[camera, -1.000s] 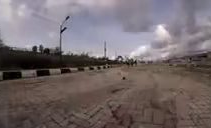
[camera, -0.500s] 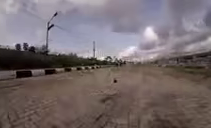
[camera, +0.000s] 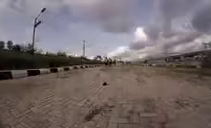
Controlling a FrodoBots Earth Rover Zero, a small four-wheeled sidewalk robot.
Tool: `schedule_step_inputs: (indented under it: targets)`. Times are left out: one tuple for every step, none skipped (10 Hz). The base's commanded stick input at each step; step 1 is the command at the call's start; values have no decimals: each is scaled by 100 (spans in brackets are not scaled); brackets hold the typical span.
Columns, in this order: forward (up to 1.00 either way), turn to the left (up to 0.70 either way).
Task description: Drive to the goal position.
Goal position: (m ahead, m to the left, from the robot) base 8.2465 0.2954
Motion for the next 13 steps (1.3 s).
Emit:
schedule_step_inputs:
  targets:
    - [100,0]
    - [100,0]
    - [100,0]
    - [100,0]
    - [100,0]
    - [100,0]
    - [100,0]
    - [100,0]
    - [100,0]
    - [100,0]
    - [100,0]
    - [100,0]
    - [100,0]
